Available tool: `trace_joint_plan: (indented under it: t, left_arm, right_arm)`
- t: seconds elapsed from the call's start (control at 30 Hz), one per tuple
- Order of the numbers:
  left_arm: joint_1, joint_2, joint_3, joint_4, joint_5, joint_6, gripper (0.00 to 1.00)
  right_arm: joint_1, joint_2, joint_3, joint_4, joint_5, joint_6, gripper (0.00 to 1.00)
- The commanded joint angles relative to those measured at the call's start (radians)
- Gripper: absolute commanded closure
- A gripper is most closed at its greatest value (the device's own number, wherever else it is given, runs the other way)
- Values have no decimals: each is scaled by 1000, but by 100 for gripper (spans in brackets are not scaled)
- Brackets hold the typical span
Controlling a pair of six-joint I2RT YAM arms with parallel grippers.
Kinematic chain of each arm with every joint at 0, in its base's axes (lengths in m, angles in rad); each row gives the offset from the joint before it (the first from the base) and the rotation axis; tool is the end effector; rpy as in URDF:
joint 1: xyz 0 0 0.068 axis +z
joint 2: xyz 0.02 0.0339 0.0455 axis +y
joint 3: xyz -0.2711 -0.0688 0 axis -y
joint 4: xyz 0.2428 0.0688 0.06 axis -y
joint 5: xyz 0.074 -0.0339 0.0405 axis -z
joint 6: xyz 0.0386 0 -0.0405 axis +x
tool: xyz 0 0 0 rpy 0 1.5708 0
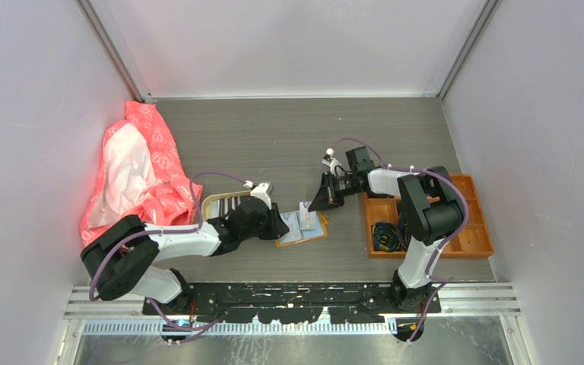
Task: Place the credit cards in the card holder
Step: Insert the credit card into the card holder.
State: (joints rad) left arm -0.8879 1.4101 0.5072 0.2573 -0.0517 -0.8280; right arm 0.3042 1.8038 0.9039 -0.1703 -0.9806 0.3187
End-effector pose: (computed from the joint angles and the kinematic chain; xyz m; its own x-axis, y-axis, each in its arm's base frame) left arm 0.1681 -0.2035 0.1599 -0.8083 -0.1721 -0.5631 0.2267 0.7917 -0.5673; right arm 0.3018 0.1284 0.1406 -0.9663 -0.1206 -0.2274 -0.2573 0.4731 0.8426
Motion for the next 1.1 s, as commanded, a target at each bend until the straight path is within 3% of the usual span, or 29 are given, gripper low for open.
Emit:
trace_joint_plan:
  t: [0.0, 1.07]
  left_arm:
    - [7, -3, -25, -65, -15, 26, 78]
    - [22, 24, -14, -43, 19, 29, 77]
  right_arm:
    - [10, 3, -2, 58, 17, 30, 99]
    - [44, 51, -21, 7, 15, -17, 99]
